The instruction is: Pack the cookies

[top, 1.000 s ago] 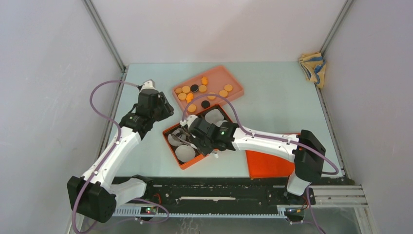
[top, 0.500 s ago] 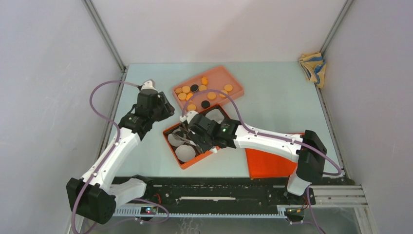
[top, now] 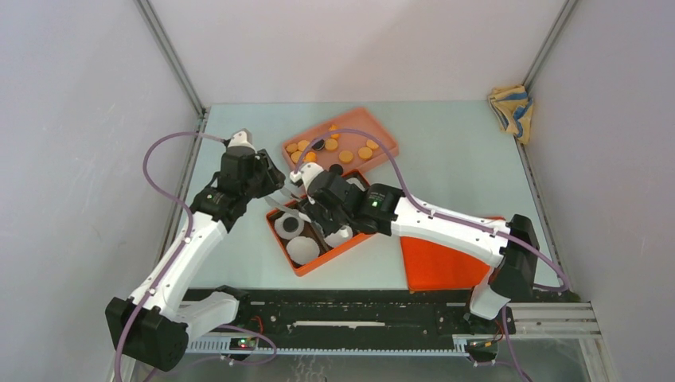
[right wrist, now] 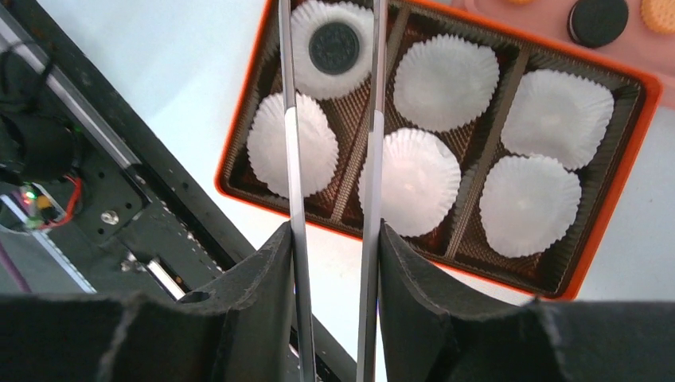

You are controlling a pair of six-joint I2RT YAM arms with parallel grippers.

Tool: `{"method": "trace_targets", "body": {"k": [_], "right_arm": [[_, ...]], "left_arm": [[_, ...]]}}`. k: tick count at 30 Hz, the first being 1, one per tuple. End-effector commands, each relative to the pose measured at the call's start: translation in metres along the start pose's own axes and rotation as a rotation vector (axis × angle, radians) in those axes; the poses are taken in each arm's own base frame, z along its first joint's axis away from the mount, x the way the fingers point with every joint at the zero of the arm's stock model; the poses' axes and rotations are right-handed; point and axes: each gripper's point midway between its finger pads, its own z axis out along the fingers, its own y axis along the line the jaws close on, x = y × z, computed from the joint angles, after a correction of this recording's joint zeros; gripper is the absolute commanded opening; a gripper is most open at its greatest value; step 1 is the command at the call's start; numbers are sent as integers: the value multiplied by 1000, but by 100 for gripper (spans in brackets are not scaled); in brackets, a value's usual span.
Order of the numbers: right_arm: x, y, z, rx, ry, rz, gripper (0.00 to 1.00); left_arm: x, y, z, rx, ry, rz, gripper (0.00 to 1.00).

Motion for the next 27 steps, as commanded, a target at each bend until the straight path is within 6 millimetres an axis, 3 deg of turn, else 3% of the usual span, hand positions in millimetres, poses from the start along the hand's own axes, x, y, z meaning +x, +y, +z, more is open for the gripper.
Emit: {"method": "trace_targets", "body": {"k": [1, 6, 9, 14, 18, 21, 27], "right_arm": [[2, -7, -13, 20, -31, 27, 43], [-12, -42, -14, 92, -84, 91, 42], [-29, -77, -11, 177, -107, 111, 42], [-45, -128, 20, 258, -72, 149, 42], [-48, -159, 47, 341, -39, 138, 44], [-39, -179, 67, 381, 10, 140, 45], [-19, -204, 81, 401, 67, 189, 49]], "left_arm": [[-5, -2, -1, 16, -17, 6, 49], [-6, -6, 0, 30, -13, -1, 49], [-8, -7, -1, 31, -21, -1, 49], [-7, -5, 3, 19, -14, 10, 49], [-5, -4, 7, 11, 0, 20, 49], [-5, -3, 10, 5, 3, 24, 49], [-3, -1, 13, -9, 8, 31, 50]]}}
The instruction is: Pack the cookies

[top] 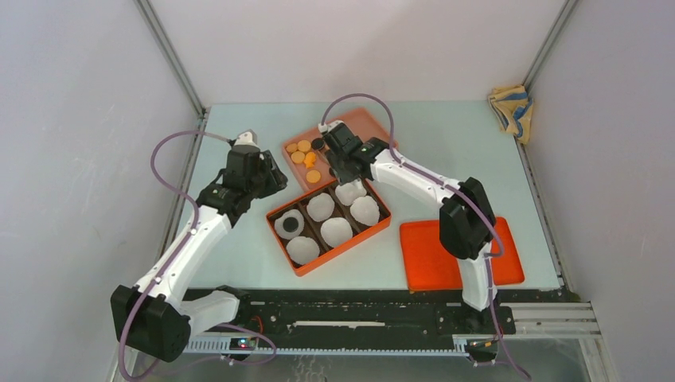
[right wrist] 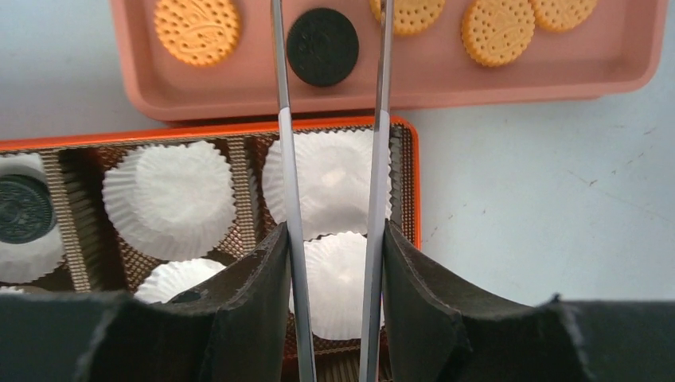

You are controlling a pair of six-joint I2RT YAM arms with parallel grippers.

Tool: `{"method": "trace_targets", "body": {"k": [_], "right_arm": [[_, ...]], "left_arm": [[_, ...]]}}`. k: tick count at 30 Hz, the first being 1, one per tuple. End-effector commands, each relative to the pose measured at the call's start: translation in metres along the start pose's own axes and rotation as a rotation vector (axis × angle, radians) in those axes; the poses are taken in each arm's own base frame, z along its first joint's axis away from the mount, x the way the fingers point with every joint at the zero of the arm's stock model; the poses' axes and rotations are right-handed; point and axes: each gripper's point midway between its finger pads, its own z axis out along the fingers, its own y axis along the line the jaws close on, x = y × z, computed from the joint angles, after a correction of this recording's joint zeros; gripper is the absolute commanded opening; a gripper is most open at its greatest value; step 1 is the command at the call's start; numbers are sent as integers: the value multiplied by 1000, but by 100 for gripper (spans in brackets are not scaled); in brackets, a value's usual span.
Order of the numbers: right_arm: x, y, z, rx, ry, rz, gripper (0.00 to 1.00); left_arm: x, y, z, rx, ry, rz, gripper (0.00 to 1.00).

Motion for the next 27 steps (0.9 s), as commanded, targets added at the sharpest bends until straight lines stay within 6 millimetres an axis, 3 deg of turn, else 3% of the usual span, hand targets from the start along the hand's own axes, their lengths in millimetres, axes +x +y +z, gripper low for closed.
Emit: {"method": "trace_targets", "body": {"k": [1, 10, 18, 20, 23, 27], "right_arm": [[-21, -19, -7, 18, -55, 38, 49], [-13, -34, 22, 22, -13, 72, 50], [-15, -19, 38, -81, 15, 103, 48], [-16, -18, 38, -83, 18, 102, 41], [-18, -21, 32, -63, 22, 104, 21], [-29, -27, 8, -49, -29, 121, 7]], "left_arm": [[-14, -5, -1, 14, -39, 14, 50], [-16, -6, -2, 18, -43, 8, 50], [-11, -3, -1, 9, -35, 10, 50], [-10, -2, -1, 8, -34, 10, 50], [-9, -1, -2, 6, -33, 12, 50], [-10, 0, -3, 5, -38, 15, 50]]}}
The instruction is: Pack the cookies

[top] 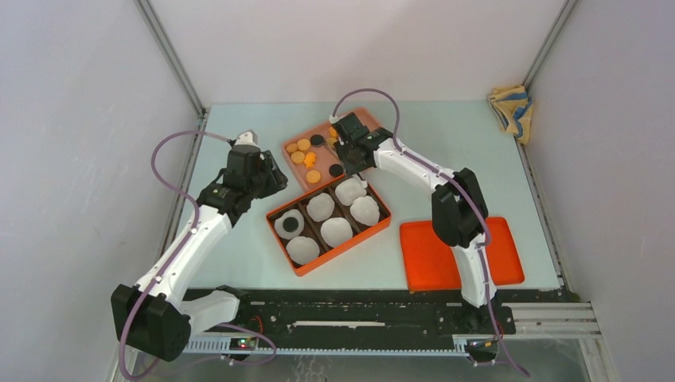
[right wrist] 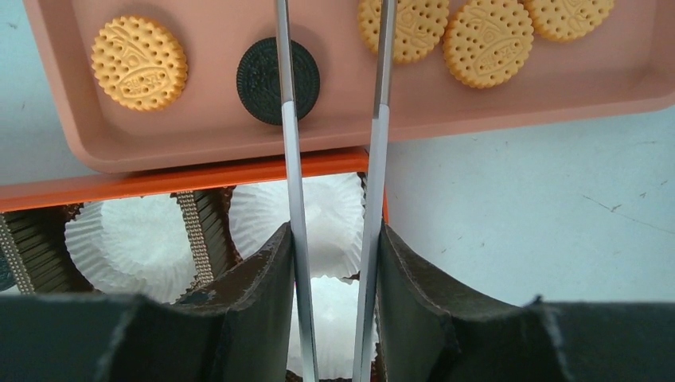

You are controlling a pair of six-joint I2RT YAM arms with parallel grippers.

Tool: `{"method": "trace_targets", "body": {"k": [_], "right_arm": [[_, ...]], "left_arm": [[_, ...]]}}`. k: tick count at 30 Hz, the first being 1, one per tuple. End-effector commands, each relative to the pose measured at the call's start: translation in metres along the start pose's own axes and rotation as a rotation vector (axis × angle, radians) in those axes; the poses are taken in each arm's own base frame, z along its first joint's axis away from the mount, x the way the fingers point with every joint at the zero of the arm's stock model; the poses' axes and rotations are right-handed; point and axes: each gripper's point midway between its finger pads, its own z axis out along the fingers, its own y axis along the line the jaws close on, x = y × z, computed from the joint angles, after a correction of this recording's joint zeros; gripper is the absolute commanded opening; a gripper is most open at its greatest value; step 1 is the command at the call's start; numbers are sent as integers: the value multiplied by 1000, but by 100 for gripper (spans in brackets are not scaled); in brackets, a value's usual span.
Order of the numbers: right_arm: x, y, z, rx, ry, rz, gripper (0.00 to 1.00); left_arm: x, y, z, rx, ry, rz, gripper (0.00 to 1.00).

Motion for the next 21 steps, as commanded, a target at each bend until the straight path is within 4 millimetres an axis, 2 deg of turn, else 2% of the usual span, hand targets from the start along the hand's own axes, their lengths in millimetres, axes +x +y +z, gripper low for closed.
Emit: {"method": "trace_targets", "body": {"k": [1, 7, 13, 17, 19, 21], "right_arm": [[-38, 1, -49, -23, -141, 32, 2], [-56, 1, -99, -21, -232, 24, 0], [-49, 13, -143, -44, -276, 0, 0], [-22, 30, -180, -100, -274, -51, 0], [2, 43, -191, -130, -245, -91, 0], [28, 58, -211, -171, -242, -135, 0]], "left_arm": [[-12, -1, -5, 11, -45, 13, 50], [-12, -3, -5, 18, -42, 11, 50], [-17, -2, -11, 12, -60, 11, 50], [-26, 1, -17, -18, -85, 10, 50], [-33, 5, -21, -50, -105, 3, 50], [-40, 6, -25, -62, -119, 0, 50]]}}
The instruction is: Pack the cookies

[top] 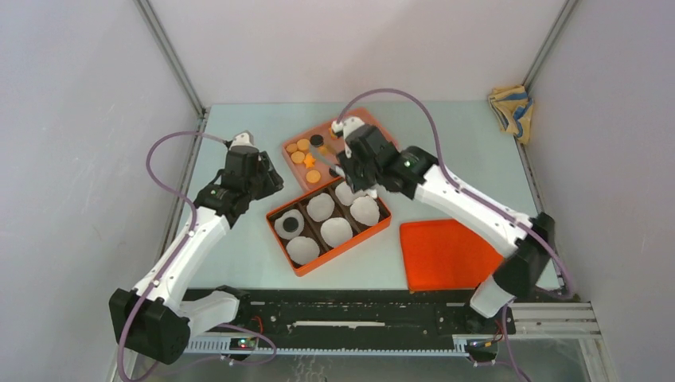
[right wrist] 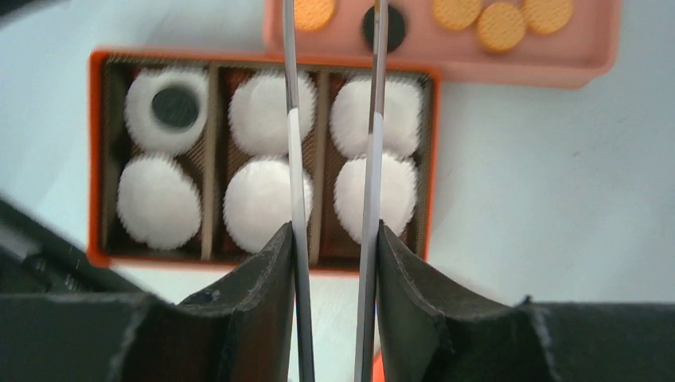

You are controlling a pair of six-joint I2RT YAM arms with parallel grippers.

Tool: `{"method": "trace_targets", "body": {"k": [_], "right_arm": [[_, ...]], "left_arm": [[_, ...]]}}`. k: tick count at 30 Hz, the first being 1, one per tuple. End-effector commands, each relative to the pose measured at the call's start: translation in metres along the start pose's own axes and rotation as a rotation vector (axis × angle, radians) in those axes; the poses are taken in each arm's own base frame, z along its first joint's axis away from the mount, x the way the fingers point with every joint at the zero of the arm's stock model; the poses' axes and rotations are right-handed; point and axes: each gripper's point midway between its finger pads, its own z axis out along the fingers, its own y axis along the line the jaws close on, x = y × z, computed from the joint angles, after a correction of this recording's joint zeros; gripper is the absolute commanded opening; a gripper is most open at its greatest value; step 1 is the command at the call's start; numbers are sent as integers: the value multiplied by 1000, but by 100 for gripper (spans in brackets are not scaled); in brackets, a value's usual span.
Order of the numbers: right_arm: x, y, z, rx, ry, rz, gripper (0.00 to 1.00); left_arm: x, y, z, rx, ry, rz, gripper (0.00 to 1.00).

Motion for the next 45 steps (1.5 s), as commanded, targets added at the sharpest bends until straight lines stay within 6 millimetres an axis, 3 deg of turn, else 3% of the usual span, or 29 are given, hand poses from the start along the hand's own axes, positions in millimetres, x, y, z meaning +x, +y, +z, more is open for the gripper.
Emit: {"method": "trace_targets", "body": {"k": [1, 7, 12, 17, 22, 35, 36, 41, 45], "right_arm": [[33, 34, -52, -85, -2, -64, 0], [92, 70, -95, -208, 102, -99, 0], [117, 94, -118, -280, 143, -146, 0], [136, 111, -119, -305, 204, -187, 0], [141, 129, -115, -349, 217, -206, 0], [143, 140, -94, -344, 221, -228, 1], [143, 140, -93, -343, 223, -231, 4], [144, 135, -90, -309, 226, -232, 38], [141, 132, -91, -298, 213, -225, 53]], "left_arm": [[-41, -2, -22, -18, -111, -4, 50], [-52, -2, -34, -13, -150, -23, 50], [-48, -1, -37, -6, -143, -28, 50], [-43, -1, -39, 6, -135, -37, 50], [-40, 2, -40, 2, -139, -31, 50], [-36, 4, -35, -1, -127, -19, 50], [-36, 4, -35, -1, -126, -18, 50], [-33, 4, -32, -2, -112, -8, 50], [-30, 1, -30, 11, -96, -6, 51]]}}
